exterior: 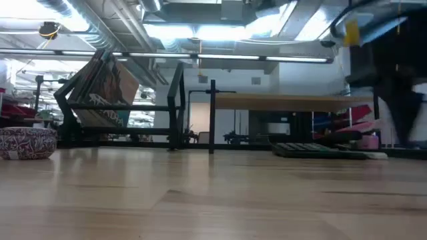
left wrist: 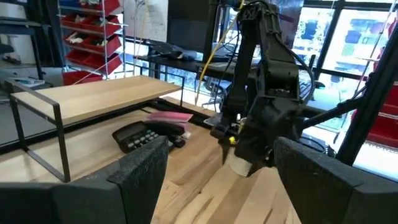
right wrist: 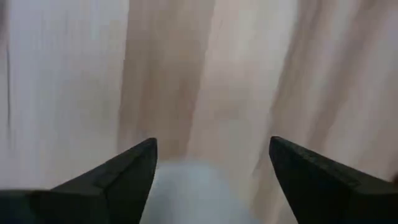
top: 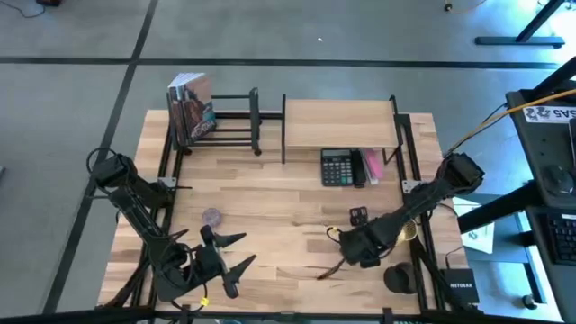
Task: Stock shelves
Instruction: Remove the black stapler from under the shelf
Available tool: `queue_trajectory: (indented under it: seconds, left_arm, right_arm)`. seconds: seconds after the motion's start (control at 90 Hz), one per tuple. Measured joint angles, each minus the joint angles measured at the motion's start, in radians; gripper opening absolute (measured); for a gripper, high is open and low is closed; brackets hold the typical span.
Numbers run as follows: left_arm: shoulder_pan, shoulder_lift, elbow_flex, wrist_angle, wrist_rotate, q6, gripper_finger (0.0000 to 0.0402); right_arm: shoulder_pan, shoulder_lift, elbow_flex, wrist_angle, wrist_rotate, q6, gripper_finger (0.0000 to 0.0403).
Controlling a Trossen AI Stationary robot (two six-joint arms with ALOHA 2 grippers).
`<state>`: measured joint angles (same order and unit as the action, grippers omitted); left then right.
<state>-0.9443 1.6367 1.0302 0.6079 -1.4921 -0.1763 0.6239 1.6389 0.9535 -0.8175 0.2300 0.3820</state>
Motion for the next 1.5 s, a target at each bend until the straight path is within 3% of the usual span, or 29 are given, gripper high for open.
queue_trajectory:
  seconds: [0.233,0.478,0.667,0.867,0.967,1.178,1.344,1.5]
  left_arm:
    - [0.000,0.000,0.000,-0.006,0.008,-0.006,0.0276]
    - [0.000,0.001,0.000,-0.031,0.026,-0.026,0.0276]
    - [0.000,0.001,0.000,-0.031,0.026,-0.026,0.0276]
    - [0.000,0.001,0.000,-0.031,0.026,-0.033,0.0276]
    - [0.000,0.001,0.000,-0.031,0.026,-0.034,0.0276]
    - [0.002,0.001,0.000,-0.053,0.026,-0.052,0.0276]
    - [0.014,0.001,0.000,-0.051,0.026,-0.053,0.0276]
    - [0.025,0.001,0.000,-0.050,0.028,-0.056,0.0276]
  right_arm:
    - [-0.023,-0.095,0.000,0.183,0.168,-0.106,0.0294]
    - [-0.081,-0.078,0.000,0.398,0.203,-0.196,0.0294]
    - [-0.117,-0.013,0.000,0.586,0.199,-0.131,0.0294]
    - [-0.116,0.010,-0.031,0.376,0.460,0.170,0.0294]
    - [-0.094,-0.022,-0.138,0.260,0.475,0.358,0.0294]
    - [-0.015,-0.141,-0.371,0.227,0.489,0.740,0.0294]
    - [0.057,-0.238,-0.445,0.172,0.552,0.962,0.0294]
    - [0.132,-0.307,-0.454,-0.003,0.612,1.197,0.0294]
